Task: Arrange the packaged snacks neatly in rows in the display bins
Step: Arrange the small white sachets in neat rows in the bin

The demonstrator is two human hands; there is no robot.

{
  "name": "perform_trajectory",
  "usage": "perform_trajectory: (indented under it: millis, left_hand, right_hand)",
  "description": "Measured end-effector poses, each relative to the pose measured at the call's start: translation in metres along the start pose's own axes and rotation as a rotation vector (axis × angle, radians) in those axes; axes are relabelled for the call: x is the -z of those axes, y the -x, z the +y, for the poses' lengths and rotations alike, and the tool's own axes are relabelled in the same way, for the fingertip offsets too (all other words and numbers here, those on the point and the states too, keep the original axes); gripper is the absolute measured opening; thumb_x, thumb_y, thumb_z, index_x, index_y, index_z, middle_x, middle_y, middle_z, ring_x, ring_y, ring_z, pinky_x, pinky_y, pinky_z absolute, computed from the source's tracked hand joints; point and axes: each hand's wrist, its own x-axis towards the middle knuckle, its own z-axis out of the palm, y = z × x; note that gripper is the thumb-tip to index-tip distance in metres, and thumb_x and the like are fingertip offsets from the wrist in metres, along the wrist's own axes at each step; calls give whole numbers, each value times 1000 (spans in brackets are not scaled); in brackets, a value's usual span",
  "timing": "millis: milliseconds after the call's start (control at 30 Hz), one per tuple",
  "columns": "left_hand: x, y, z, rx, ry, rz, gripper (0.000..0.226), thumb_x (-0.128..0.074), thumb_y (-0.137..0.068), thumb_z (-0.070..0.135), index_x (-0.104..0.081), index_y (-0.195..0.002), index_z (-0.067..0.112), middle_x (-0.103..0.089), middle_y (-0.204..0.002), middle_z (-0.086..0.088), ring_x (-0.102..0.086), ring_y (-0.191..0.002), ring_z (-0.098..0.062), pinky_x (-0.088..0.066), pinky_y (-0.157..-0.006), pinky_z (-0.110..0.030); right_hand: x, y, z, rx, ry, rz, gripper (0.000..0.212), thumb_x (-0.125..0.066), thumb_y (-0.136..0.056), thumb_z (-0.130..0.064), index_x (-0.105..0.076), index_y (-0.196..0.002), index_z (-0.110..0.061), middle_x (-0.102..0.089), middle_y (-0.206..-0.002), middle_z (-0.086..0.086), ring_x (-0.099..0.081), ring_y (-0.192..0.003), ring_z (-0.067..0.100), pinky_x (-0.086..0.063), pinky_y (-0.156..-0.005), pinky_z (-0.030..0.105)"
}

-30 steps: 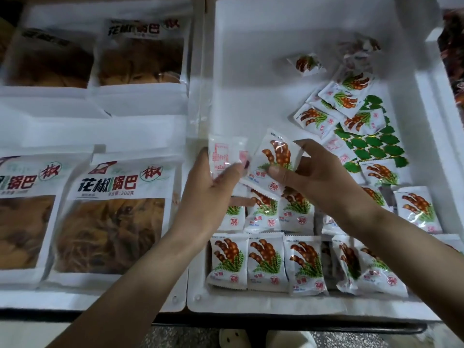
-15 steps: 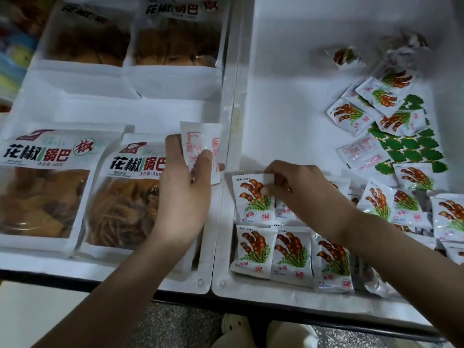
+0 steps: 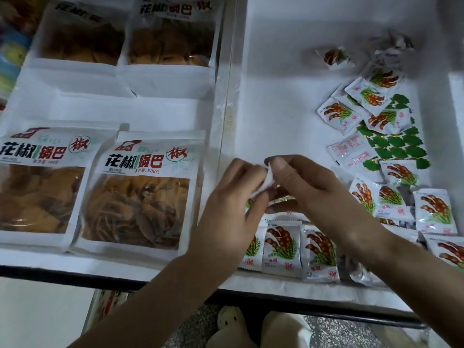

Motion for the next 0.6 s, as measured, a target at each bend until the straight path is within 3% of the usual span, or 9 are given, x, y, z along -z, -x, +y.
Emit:
perform_trajectory:
  millis: [67,133,200,300,433,467,533,600]
  left_hand:
    - [-2,5,1,-34,-8,-20,17,-53,-93,9,-47,-92,25,-37,-88,16,-46,-84,6,-33,-73,-5]
    - [-2,10,3,-19,70,-81,6,-47,-95,18,-52,-98,21,-43,-97,11,-50,-95,-1,-36,-81,-10]
    - [-1,18,6,5,176,-148,21,-42,-96,25,-57,-105,13,-48,-106,3,-53,-104,-10,-39,-88,-16]
    - [-1,26,6,100,256,-147,24,-40,-96,26,-58,-105,12,-52,-108,2,-53,-107,-8,-38,-91,-14]
    - [7,24,-3,464,434,-198,30,-61,-91,25,-51,-118,33,-56,-117,17,-52,-109,6,-41,-88,-12]
    - [10,23,-4,533,513,-233,35,-64,-88,20,-54,-118,33,-60,-116,15,-57,-105,3,-45,-85,-14]
    - [16,23,-4,544,543,-269,36,-67,-85,12,-60,-118,26,-68,-110,4,-65,-97,-10,-53,-84,-23]
    - [20,25,-2,538,529,-244,27,-68,-84,10,-63,-109,20,-71,-101,-1,-67,-92,-21,-54,-85,-35]
  right_hand:
    - [2,4,-3,-84,-94,-19,43,-52,-78,-43,-63,-107,-13,-67,-96,17,-69,-80,15,-56,-68,22]
    - [8,7,-3,-140,-185,-18,31,-53,-88,-31,-65,-106,-8,-69,-97,18,-69,-83,19,-56,-73,24]
    - [12,8,-2,-158,-215,-18,17,-52,-91,-12,-66,-99,-7,-71,-93,13,-69,-84,18,-55,-77,23]
    - [16,12,6,-110,78,-22,28,-54,-85,5,-62,-96,-19,-69,-92,-5,-63,-69,5,-49,-66,18]
    - [18,24,7,63,474,-149,55,-52,-85,9,-42,-118,-34,-58,-113,-18,-47,-46,4,-39,-48,17]
    - [19,26,6,98,523,-187,63,-51,-86,9,-35,-124,-38,-54,-119,-21,-52,-51,3,-41,-48,16]
    - [19,27,7,149,584,-211,74,-53,-86,8,-27,-131,-45,-47,-128,-25,-60,-74,0,-52,-63,21]
    - [18,25,10,108,455,-130,68,-60,-85,4,-34,-130,-41,-52,-126,-20,-65,-82,2,-56,-70,24]
